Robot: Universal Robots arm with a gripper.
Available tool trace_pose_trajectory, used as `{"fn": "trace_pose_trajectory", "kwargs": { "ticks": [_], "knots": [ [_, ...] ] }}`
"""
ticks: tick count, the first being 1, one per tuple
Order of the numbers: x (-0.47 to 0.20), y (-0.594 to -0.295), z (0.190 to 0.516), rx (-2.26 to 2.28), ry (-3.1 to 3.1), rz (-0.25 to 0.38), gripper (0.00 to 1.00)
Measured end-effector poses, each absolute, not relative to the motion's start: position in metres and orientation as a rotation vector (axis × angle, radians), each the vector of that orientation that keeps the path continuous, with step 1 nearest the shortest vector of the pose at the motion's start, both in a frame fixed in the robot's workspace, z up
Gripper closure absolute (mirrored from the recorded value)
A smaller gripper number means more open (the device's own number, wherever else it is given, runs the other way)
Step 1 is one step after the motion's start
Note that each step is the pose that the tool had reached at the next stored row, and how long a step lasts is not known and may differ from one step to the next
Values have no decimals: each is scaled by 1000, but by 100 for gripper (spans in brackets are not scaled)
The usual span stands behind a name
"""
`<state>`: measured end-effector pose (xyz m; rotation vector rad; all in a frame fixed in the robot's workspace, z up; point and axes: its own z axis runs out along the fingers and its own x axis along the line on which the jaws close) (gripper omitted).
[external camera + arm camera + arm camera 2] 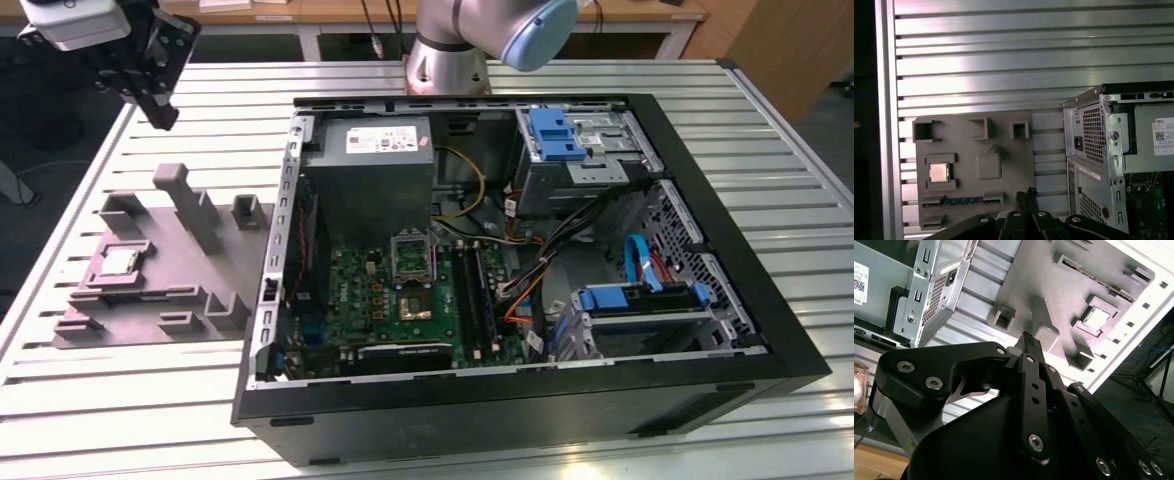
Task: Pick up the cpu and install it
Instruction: 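Reach for the cpu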
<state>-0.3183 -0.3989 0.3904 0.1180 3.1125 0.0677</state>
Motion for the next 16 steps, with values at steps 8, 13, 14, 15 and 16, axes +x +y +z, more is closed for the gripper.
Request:
{"fn": "trace_pose_trajectory", "kwargs": {
  "ticks": [8, 13, 14, 15, 16],
  "knots": [
    [-321, -399, 390, 118, 3113, 68, 89],
    [-322, -399, 390, 118, 3113, 68, 89],
    [-322, -399, 390, 118, 3113, 68, 89],
    [-323, -399, 390, 118, 3113, 68, 89],
    [-323, -399, 390, 118, 3113, 68, 89]
  ]
}}
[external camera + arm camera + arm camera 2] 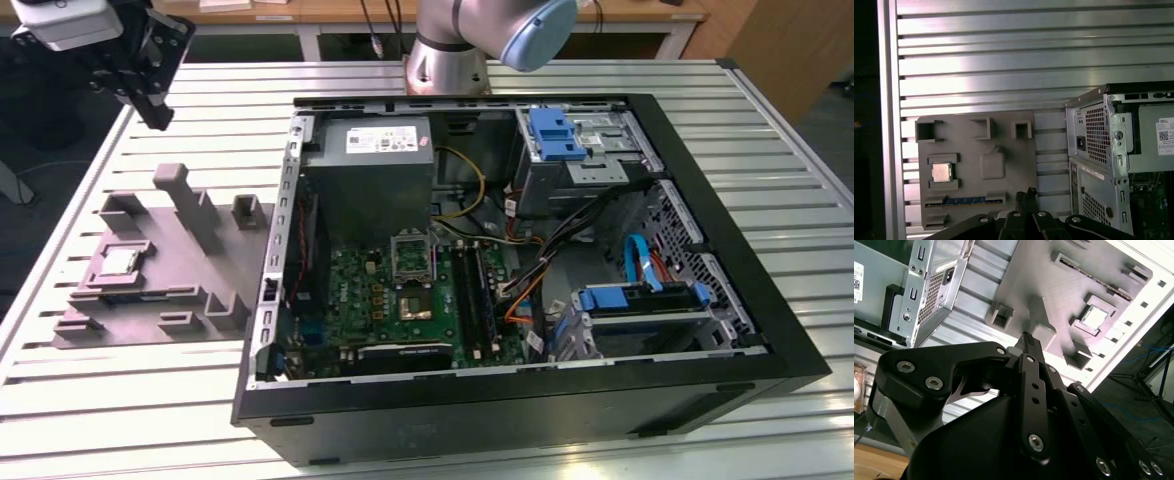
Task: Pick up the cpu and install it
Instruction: 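Reach for the cpu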
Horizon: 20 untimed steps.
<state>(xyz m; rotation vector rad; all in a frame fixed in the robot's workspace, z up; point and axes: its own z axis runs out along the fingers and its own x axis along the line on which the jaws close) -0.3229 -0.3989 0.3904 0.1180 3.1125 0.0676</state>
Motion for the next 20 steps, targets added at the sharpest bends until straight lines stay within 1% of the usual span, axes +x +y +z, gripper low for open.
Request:
{"fn": "trace_pose_trajectory", "kwargs": {
  "ticks": [20],
  "knots": [
    [-329, -399, 390, 118, 3113, 68, 89]
  ]
}}
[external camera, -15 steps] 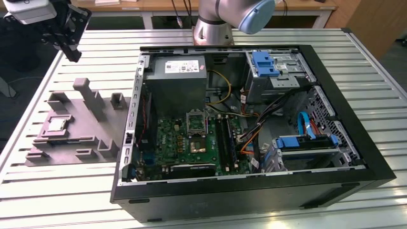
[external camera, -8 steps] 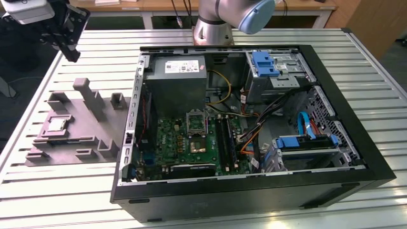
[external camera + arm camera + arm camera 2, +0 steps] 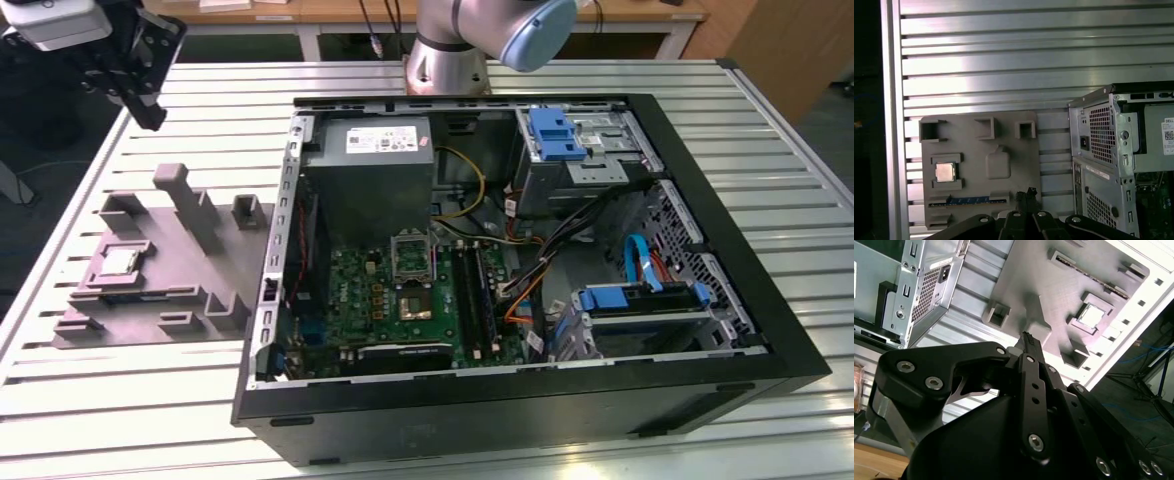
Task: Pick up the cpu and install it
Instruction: 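Reach for the cpu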
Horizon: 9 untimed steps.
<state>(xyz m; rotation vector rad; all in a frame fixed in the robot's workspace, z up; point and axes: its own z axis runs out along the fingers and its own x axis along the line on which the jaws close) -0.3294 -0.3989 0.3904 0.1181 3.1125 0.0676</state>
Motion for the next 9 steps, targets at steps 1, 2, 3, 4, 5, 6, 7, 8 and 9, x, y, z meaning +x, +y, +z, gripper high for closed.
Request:
{"fn": "trace_pose_trajectory", "kwargs": {
  "ticks": [1, 2, 3, 4, 5, 6, 7, 8, 9],
  "knots": [
    [-330, -399, 390, 118, 3112, 68, 89],
    [-330, -399, 390, 118, 3113, 68, 89],
    [-330, -399, 390, 118, 3112, 68, 89],
    [-331, -399, 390, 118, 3113, 68, 89],
    [-331, -399, 390, 118, 3113, 68, 89],
    [-331, -399, 390, 118, 3113, 68, 89],
    [-332, -399, 390, 118, 3112, 68, 89],
    [-332, -399, 390, 118, 3112, 68, 89],
    [-333, -399, 390, 118, 3112, 68, 89]
  ]
}}
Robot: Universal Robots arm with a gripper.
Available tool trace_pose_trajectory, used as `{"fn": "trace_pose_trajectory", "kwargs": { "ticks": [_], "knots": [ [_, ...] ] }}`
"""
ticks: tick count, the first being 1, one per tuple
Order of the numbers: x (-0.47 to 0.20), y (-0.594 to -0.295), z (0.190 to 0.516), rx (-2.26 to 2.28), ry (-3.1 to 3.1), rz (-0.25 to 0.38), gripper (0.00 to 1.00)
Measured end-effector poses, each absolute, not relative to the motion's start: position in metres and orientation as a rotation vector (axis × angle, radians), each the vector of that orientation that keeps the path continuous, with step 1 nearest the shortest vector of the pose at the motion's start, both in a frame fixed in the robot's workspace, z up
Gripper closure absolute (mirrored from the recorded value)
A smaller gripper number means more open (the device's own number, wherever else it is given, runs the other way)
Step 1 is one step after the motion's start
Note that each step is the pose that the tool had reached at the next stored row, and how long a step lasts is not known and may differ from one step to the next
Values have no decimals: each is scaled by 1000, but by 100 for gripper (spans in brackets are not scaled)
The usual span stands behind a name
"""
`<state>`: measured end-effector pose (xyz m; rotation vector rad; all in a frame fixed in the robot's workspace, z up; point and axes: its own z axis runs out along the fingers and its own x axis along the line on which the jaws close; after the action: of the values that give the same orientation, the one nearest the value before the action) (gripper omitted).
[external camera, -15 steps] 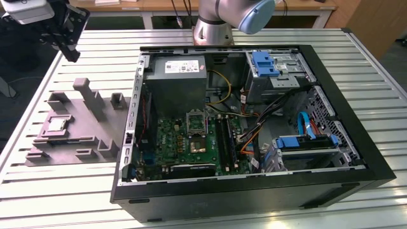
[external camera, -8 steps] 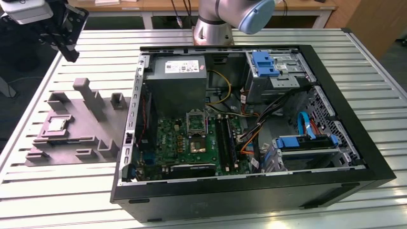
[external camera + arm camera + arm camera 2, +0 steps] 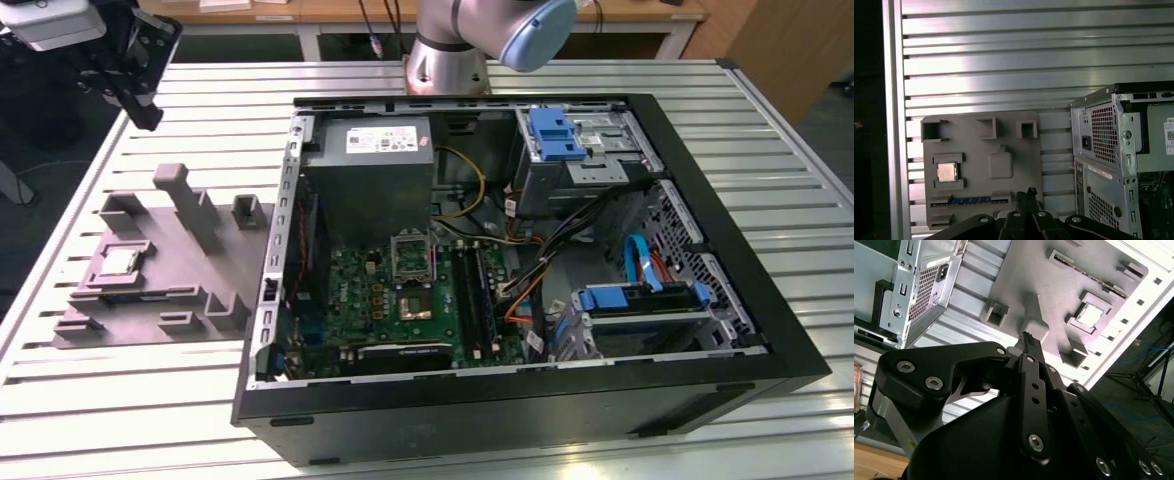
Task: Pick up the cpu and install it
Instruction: 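Reach for the cpu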
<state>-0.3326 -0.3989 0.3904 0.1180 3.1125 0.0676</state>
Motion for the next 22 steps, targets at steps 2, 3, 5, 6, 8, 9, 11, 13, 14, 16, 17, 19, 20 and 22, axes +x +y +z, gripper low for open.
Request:
{"fn": "trace_pose_trajectory", "kwargs": {
  "ticks": [2, 3, 5, 6, 8, 9, 11, 13, 14, 16, 17, 19, 20, 22],
  "knots": [
    [-333, -399, 390, 118, 3112, 68, 89],
    [-334, -399, 390, 118, 3112, 68, 89],
    [-334, -399, 390, 118, 3113, 68, 89],
    [-334, -399, 390, 118, 3112, 68, 89],
    [-335, -399, 390, 118, 3113, 68, 89],
    [-335, -399, 390, 118, 3112, 68, 89],
    [-336, -399, 390, 118, 3113, 68, 89],
    [-336, -399, 390, 118, 3113, 68, 89],
    [-337, -399, 390, 118, 3112, 68, 89],
    [-337, -399, 390, 118, 3112, 68, 89],
    [-337, -399, 390, 118, 3112, 68, 89],
    [-338, -399, 390, 118, 3113, 68, 89],
    [-338, -399, 390, 118, 3113, 68, 89],
    [-339, -399, 390, 118, 3112, 68, 89]
  ]
}}
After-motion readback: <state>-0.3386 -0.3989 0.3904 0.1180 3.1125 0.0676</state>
